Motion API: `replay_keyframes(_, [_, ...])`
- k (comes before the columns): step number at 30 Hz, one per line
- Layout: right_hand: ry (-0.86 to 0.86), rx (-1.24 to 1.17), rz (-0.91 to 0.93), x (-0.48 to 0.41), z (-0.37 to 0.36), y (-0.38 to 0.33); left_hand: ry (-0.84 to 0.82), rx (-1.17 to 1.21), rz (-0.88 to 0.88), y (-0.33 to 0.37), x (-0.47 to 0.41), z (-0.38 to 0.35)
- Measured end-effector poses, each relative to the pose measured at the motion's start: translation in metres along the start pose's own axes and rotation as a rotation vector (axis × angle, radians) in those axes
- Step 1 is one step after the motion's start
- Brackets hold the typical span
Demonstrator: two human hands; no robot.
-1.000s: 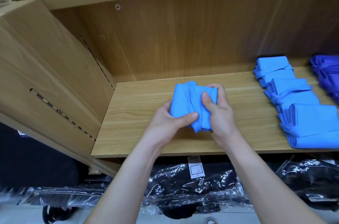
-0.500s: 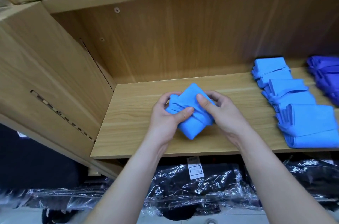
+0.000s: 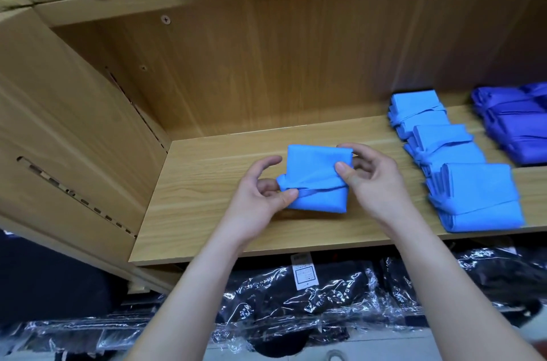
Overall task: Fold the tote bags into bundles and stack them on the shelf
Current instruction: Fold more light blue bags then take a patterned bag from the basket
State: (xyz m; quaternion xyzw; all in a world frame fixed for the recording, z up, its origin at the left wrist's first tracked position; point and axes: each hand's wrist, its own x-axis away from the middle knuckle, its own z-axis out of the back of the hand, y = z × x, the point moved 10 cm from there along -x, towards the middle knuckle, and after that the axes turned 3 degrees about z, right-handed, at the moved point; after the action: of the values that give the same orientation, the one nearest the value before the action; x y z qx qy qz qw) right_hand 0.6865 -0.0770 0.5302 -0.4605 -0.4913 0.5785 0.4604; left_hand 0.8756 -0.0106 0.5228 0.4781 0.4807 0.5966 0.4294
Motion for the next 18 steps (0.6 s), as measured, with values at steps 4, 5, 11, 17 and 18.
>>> replay_keyframes(4, [-0.009,0.289,-0.033,-0.007,0.014,0.008,-0.052,-0.053,0.022,-0.001,-0.009,-0.02])
replay_keyframes(5, [-0.007,0.365,-0.038,-0.007,0.019,0.006,-0.035,-0.043,0.021,-0.001,-0.014,-0.023])
replay_keyframes(11, [-0.053,0.696,0.084,-0.005,0.034,-0.014,0.088,0.007,0.029,-0.003,-0.066,-0.043])
replay_keyframes(17, [-0.039,0.921,0.185,-0.009,0.055,-0.018,0.15,-0.21,0.016,-0.012,-0.125,-0.075])
replay_keyframes(18, [0.006,0.948,0.2,-0.013,0.069,-0.023,0.157,-0.252,0.009,-0.013,-0.132,-0.077])
